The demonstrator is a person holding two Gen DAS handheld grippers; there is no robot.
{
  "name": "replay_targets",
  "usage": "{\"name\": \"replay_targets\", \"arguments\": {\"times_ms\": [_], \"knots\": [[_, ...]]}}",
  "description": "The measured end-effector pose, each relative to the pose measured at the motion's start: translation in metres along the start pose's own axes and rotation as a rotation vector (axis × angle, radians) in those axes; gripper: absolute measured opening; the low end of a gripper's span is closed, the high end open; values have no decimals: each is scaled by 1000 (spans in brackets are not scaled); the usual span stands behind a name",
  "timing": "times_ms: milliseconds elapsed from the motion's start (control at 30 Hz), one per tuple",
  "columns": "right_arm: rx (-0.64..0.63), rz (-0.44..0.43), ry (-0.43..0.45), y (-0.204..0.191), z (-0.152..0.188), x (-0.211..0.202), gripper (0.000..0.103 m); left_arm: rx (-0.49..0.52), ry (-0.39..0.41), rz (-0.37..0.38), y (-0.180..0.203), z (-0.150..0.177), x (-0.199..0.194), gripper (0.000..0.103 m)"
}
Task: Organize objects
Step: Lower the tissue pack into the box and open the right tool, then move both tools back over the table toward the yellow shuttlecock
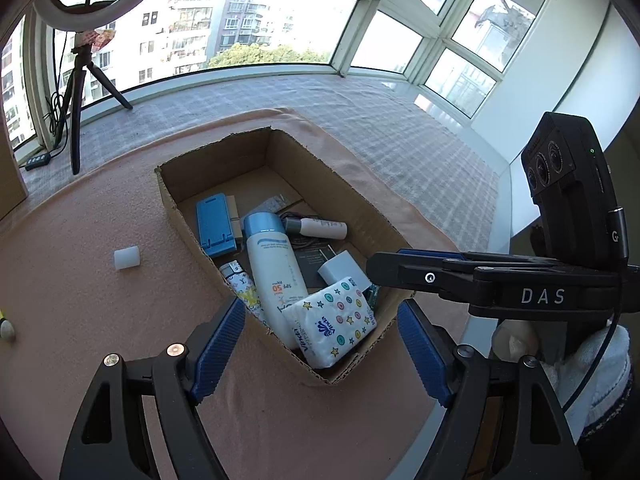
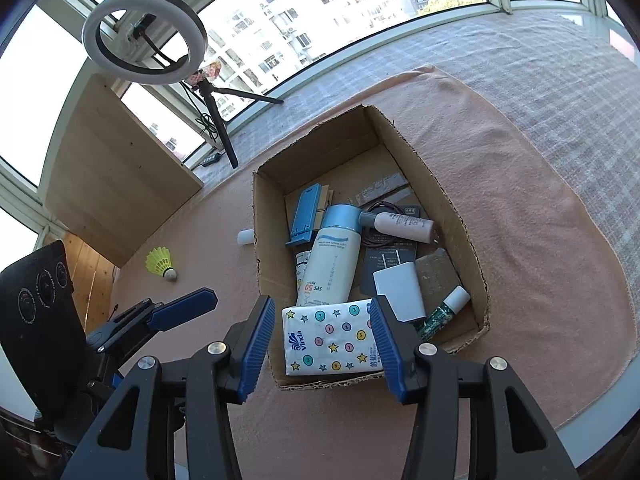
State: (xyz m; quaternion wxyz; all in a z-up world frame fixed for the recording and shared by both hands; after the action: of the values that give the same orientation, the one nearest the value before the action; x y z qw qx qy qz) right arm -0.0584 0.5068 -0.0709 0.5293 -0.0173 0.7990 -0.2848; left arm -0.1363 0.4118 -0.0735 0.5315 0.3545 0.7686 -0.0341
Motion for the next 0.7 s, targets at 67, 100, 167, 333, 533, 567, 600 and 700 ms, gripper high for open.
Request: {"name": "replay_targets", "arguments": {"times_ms": [67, 100, 167, 333, 533, 567, 600, 700], "knots": [[-7, -1, 0, -5, 0, 1, 46, -15, 2, -8, -6, 3, -4, 82], [-11, 1, 0, -7, 0, 2, 46, -22, 5, -12, -10, 4, -7, 82], [-20, 8, 5, -11, 0, 2, 46, -38, 11, -19, -18, 7, -14, 83], [-52, 10, 11, -27, -1, 3, 46, -85, 24, -53, -46, 20, -31, 84], [-84, -18, 8, -51, 1, 10, 46, -155, 38, -97, -85, 39, -50, 84], [-95, -25, 4, -57, 1, 12, 46, -171, 40, -103, -93, 43, -54, 84], [-106, -33, -2, -63, 1, 15, 46, -186, 44, -109, -100, 46, -58, 84], [-141, -49, -17, -83, 1, 24, 46, -238, 57, -125, -124, 58, -71, 84]]}}
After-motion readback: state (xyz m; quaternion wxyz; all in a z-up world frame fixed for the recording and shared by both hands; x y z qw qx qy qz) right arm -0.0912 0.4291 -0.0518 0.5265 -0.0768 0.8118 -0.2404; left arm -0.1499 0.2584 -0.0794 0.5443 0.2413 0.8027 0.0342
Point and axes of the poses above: each gripper's, at about its wrist camera, not at the fingertips, and x roughly the way its jaws point, y to its right, z to its underside, the point moved 5 cm from there along x, roughly the way its jaws point, and after that the axes turned 9 degrees about -y, right-handed, at the moved point
